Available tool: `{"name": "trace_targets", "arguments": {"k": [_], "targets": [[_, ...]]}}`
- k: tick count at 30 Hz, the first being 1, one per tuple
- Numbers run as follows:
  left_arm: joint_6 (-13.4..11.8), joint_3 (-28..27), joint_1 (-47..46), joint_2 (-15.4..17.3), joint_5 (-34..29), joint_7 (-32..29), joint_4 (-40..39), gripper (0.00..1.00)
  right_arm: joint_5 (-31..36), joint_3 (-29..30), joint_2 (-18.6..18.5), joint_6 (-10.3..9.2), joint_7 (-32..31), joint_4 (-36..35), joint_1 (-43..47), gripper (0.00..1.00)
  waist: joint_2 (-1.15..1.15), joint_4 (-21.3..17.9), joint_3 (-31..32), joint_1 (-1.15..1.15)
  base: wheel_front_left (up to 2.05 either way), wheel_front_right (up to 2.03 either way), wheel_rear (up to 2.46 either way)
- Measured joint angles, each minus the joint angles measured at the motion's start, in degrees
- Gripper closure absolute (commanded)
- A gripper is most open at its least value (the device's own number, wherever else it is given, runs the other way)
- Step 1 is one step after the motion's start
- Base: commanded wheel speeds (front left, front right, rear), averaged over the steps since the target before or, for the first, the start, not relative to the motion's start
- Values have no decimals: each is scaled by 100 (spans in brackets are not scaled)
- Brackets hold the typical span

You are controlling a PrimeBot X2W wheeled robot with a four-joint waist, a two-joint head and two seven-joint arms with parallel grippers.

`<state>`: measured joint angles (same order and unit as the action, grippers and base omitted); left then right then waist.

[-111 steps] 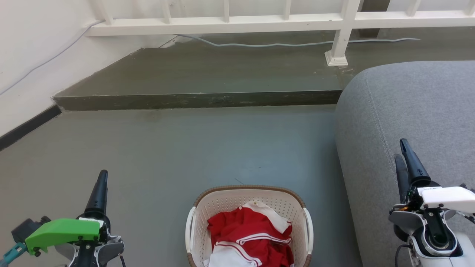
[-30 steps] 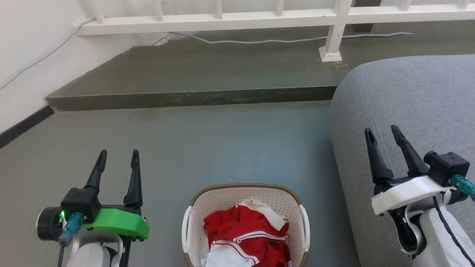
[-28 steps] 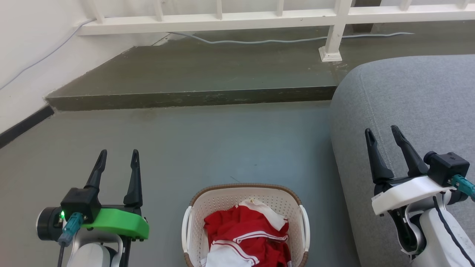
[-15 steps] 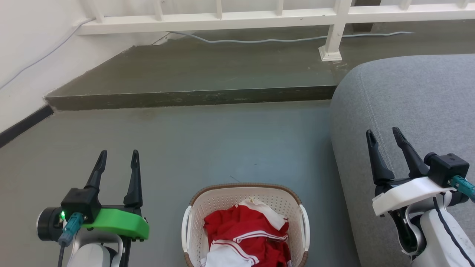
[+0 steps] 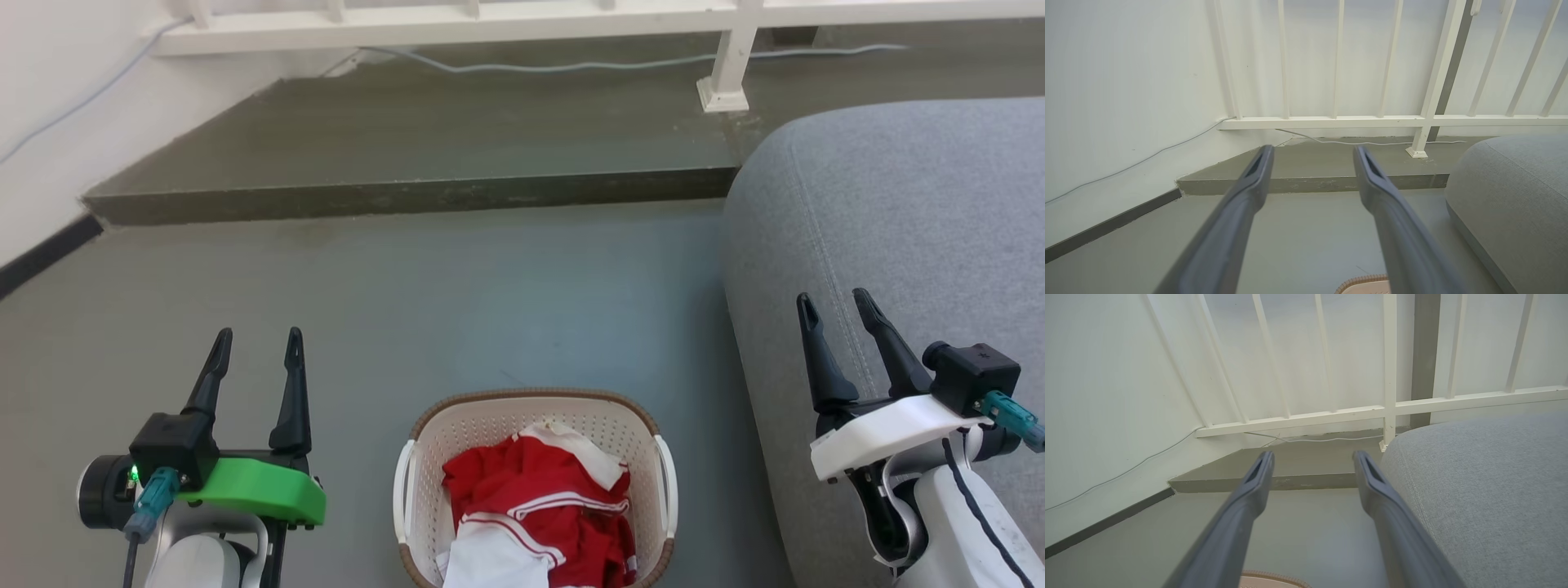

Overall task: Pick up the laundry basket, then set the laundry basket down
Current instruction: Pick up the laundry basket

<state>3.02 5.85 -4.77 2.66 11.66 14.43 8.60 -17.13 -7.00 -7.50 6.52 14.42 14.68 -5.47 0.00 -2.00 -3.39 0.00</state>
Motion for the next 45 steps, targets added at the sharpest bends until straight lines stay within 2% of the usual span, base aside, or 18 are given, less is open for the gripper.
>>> {"name": "trace_targets", "arguments": {"k": [11, 24, 34, 45], "targets": [[8, 10, -156, -8, -1, 0, 4, 0, -3, 47, -3, 1, 0, 183, -172, 0, 0, -57, -563, 0, 0, 0, 0], [88, 165, -747, -24, -43, 1, 293, 0, -152, -114, 122, 21, 0, 766, -668, 0, 0, -100, -1420, 0, 0, 0, 0], [108, 222, -1212, -36, -7, 1, 888, 0, -314, -466, 220, 53, -43, 1421, -1151, 0, 0, -98, -2158, 0, 0, 0, 0], [191, 560, -1738, -59, 127, 1, 2146, 0, -363, -837, 229, 54, -319, 2161, -1745, 0, 0, -45, -2903, 0, 0, 0, 0]]}}
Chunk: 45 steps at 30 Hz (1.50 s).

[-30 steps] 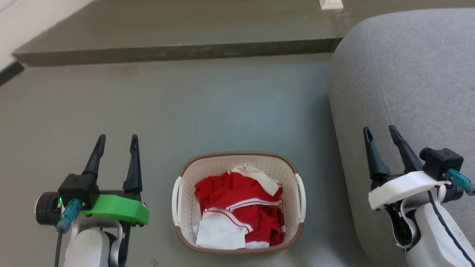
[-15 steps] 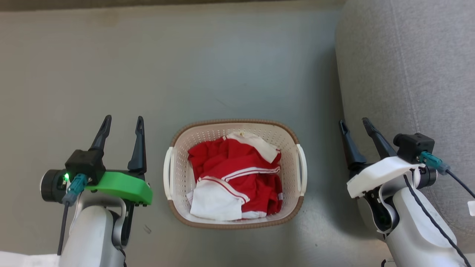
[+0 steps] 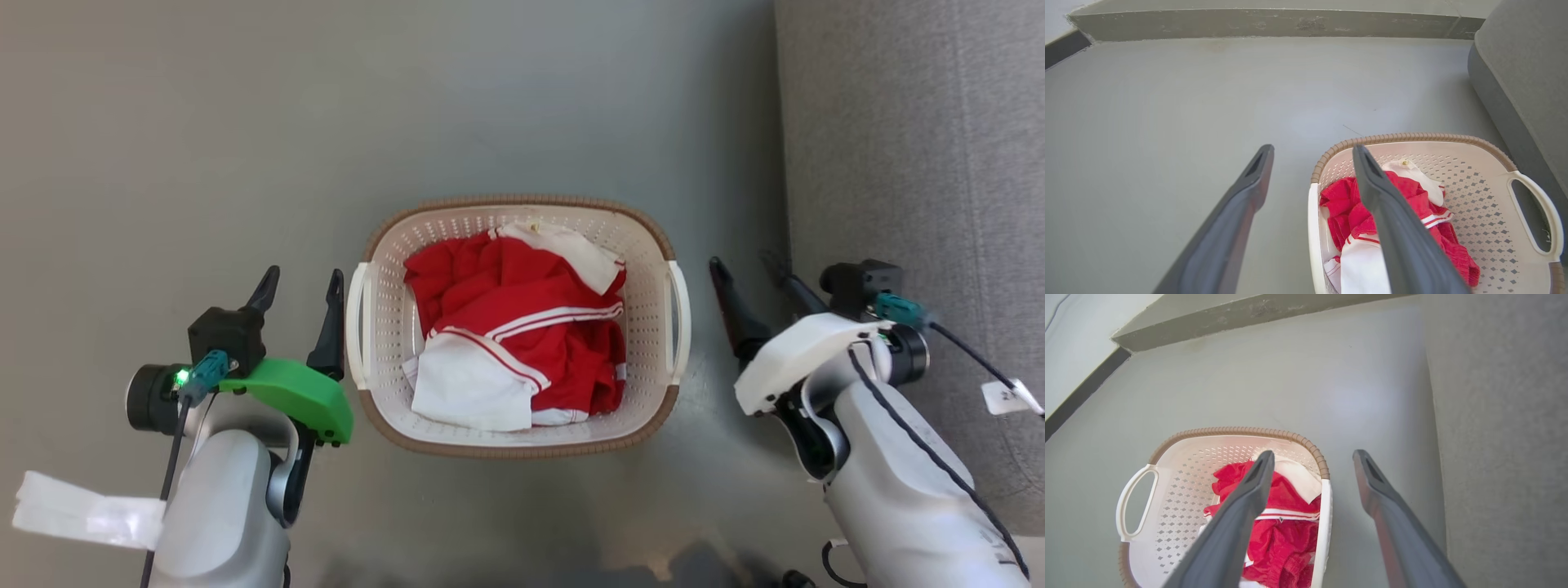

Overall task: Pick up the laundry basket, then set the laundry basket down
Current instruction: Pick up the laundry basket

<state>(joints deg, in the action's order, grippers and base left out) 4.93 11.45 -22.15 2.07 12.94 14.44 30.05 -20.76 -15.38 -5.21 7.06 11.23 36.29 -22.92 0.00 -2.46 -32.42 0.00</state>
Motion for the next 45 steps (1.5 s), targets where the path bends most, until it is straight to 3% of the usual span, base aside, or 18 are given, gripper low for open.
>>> {"name": "trace_targets", "arguments": {"k": [11, 25, 38, 39, 40, 41, 42, 43, 44, 45], "targets": [[20, 22, -899, -30, 346, -90, 1010, 0, -118, -619, 102, 0, -296, 665, -617, 0, 0, 5, -819, 0, 0, 0, 0], [121, 258, -1781, -64, 363, -259, 1846, 0, -259, -943, 148, 1, -393, 1374, -1394, 0, 0, -113, -1752, 0, 0, 0, 0], [190, 467, -2136, -69, 641, -493, 2622, 0, -416, -1280, 154, 1, -465, 1823, -1870, 0, 0, -185, -2160, 0, 0, 0, 0], [191, 489, -2141, -70, 661, -509, 2672, 0, -442, -1302, 157, 1, -464, 1845, -1885, 0, 0, -185, -2162, 0, 0, 0, 0], [193, 510, -2143, -70, 677, -532, 2703, 0, -464, -1322, 157, 2, -454, 1870, -1894, 15, 0, -184, -2163, 0, 0, 0, 0], [194, 525, -2149, -70, 701, -533, 2725, 4, -475, -1355, 157, 1, -433, 1897, -1897, 33, 0, -184, -2163, 0, 0, 0, 0], [194, 537, -2165, -70, 716, -533, 2749, 16, -489, -1397, 157, 2, -421, 1924, -1900, 51, 0, -183, -2164, 0, 0, 0, 0], [197, 550, -2191, -70, 740, -534, 2785, 50, -506, -1438, 157, 2, -420, 1944, -1902, 62, 0, -182, -2164, 0, 0, 0, 0], [199, 565, -2228, -70, 759, -534, 2826, 64, -513, -1473, 158, 2, -412, 1960, -1908, 82, 0, -180, -2165, 0, 0, 0, 0], [211, 575, -2259, -70, 780, -533, 2848, 100, -517, -1500, 160, 5, -394, 1973, -1919, 100, 0, -178, -2164, 0, 0, 0, 0]]}}
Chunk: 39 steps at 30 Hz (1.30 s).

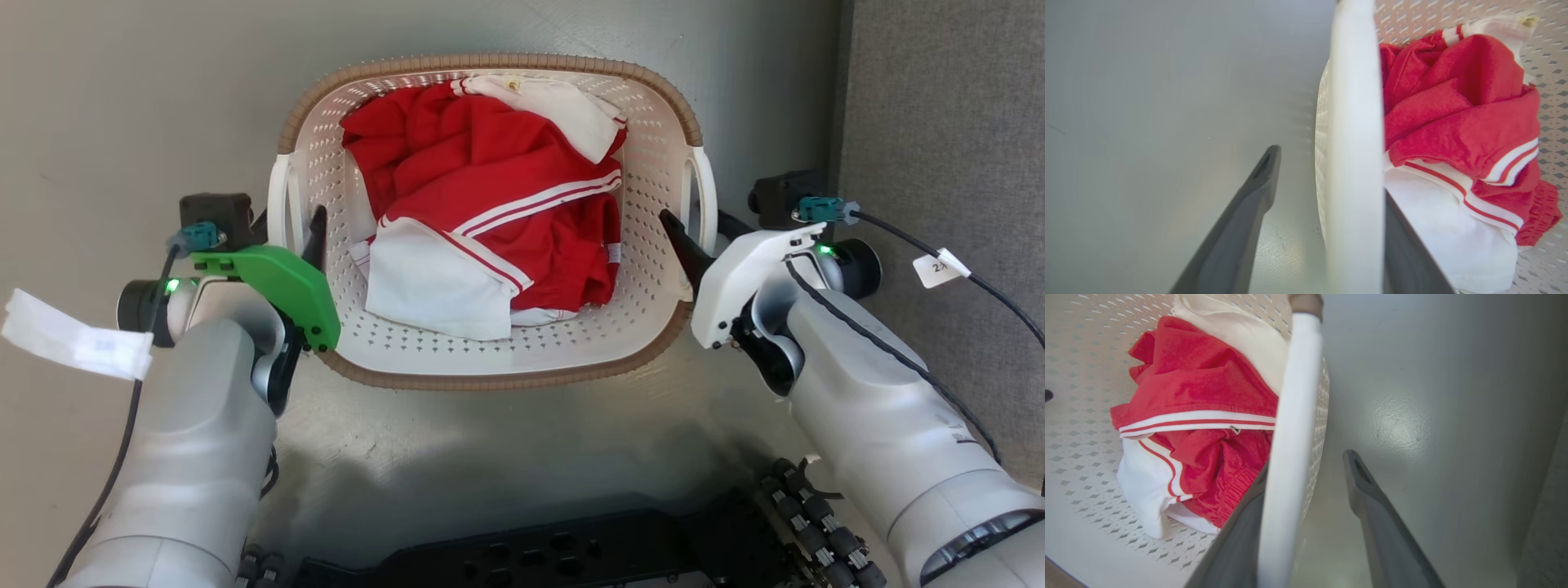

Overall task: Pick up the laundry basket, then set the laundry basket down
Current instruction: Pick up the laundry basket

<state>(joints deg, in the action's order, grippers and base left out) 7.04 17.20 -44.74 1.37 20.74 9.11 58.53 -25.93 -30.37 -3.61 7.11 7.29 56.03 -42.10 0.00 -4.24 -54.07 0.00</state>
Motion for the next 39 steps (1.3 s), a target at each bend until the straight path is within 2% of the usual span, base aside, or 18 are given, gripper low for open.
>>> {"name": "trace_targets", "arguments": {"k": [2, 4, 19, 25, 39], "targets": [[31, 30, -35, -15, 70, 0, 14, 100, -38, -71, 30, 47, 53, 16, -31, 100, 0, 4, 3, 0, 0, 0, 0], [51, 81, -62, -99, 197, 1, 36, 100, -70, -112, 94, 9, 83, 57, -90, 100, 0, 9, 9, 0, 0, 0, 0], [51, 333, -169, -92, 415, 124, 355, 100, -533, -412, 79, -8, 249, 231, -204, 100, 0, 40, 242, 0, 0, 0, 0], [51, 558, -148, -80, 690, 119, 408, 100, -742, -603, 56, -9, 211, 316, -193, 100, 0, 36, 546, 0, 0, 0, 0], [51, 1092, 242, -70, 1401, -582, 553, 100, -1236, -1028, 49, -9, -423, 570, -60, 100, 0, -33, 1620, 0, 0, 0, 0]]}}
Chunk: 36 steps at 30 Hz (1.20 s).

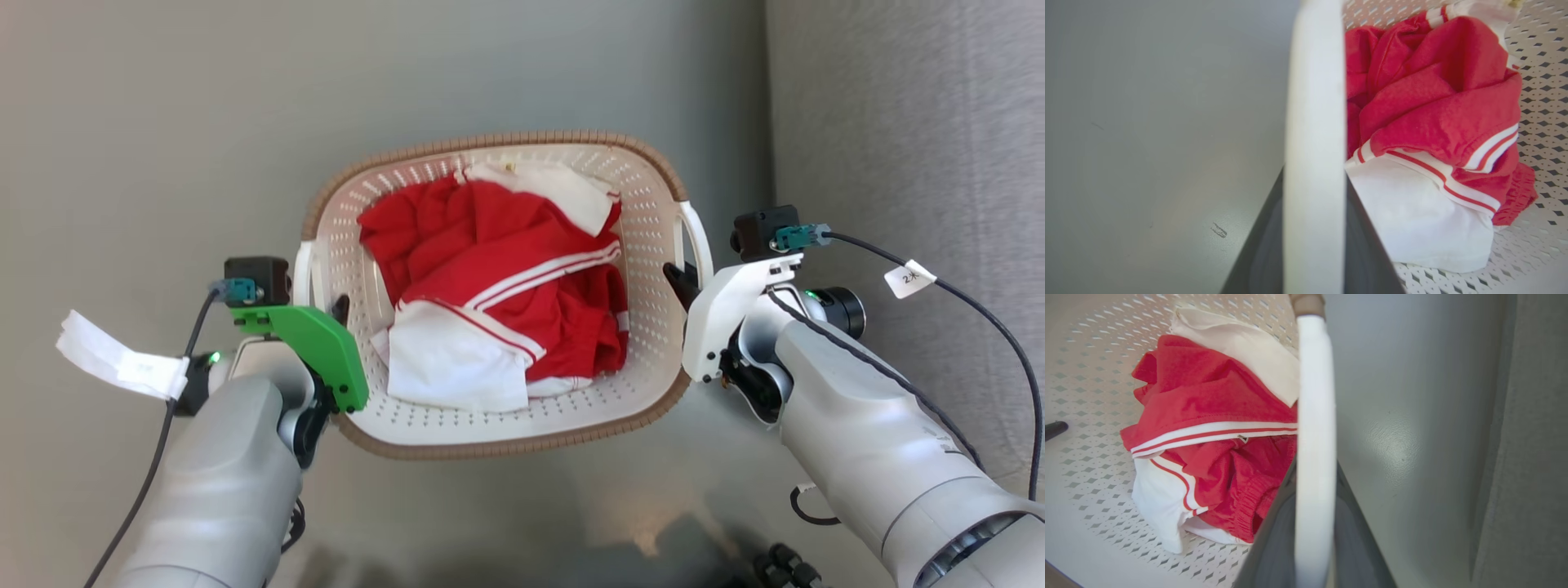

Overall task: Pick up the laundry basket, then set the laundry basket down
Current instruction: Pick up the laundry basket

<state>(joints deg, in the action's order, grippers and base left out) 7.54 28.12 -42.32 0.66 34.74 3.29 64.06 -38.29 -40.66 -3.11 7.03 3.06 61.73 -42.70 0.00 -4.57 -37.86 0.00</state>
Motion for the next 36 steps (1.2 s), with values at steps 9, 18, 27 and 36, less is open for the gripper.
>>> {"name": "trace_targets", "arguments": {"k": [9, 18, 27, 36], "targets": [[-10, 348, 298, 34, 444, -509, -125, 100, -383, -135, -13, 0, -399, 97, 252, 100, 0, -24, 718, 0, 0, 0, 0], [-29, 557, 623, 51, 751, -864, -105, 100, -722, -359, -32, -7, -949, 102, 463, 100, 0, -31, 1450, 0, 0, 0, 0], [-29, 759, 1044, 51, 1081, -1234, -1, 100, -936, -642, -27, -8, -1415, 129, 807, 100, 0, -40, 2183, 0, 0, 0, 0], [-48, 966, 1261, 47, 1205, -1596, 20, 100, -1090, -753, -15, -9, -1795, 223, 1039, 100, 0, -72, 2835, 0, 0, 0, 0]]}}
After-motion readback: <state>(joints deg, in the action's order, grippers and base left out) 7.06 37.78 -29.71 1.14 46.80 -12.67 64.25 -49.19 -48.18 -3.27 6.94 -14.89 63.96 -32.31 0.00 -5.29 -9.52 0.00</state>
